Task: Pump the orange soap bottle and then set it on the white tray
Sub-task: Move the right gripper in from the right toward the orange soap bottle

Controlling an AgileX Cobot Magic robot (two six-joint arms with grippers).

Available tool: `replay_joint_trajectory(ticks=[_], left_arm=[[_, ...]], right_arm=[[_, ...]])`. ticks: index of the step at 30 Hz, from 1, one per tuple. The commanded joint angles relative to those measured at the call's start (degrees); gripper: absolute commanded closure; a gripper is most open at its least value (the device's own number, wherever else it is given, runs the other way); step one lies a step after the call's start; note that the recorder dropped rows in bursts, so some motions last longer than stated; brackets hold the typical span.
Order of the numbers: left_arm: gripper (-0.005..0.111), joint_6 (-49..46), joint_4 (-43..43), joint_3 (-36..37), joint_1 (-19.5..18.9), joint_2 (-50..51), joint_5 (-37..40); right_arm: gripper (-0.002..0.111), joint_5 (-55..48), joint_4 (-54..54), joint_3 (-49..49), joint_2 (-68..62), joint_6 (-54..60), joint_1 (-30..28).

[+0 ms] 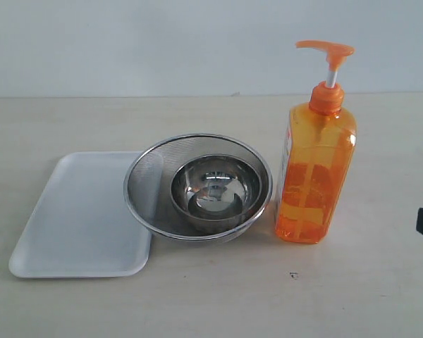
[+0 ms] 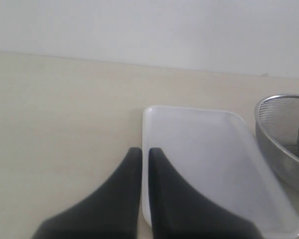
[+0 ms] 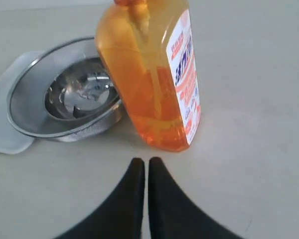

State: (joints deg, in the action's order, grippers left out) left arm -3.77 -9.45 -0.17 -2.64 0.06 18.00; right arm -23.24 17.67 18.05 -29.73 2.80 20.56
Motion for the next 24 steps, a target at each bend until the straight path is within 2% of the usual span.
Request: replay_joint_trajectory(ticks=[1,10,17,24], left_arm=[[0.102,0.32,-0.63,0.17,-0.16,-0.06,-0.14],[0.102,0.32,-0.63,0.17,-0.16,-0.06,-0.14],[0.102,0.32,-0.63,0.17,-0.16,-0.06,-0.14],[0.102,0.32,-0.63,0.17,-0.16,-0.06,-0.14]], right_arm=[[0.108,-0.11,-0.32,0.40,-7.52,-0.96,0.03],[0.108,9.88,-0.32,0.40,-20.76,4.26,0.03],[0.108,20.85,-0.32,0.12,-25.34,8.45,0.03],[0.108,38.28,-0.32,-8.78,-25.34,7.59,0.03]])
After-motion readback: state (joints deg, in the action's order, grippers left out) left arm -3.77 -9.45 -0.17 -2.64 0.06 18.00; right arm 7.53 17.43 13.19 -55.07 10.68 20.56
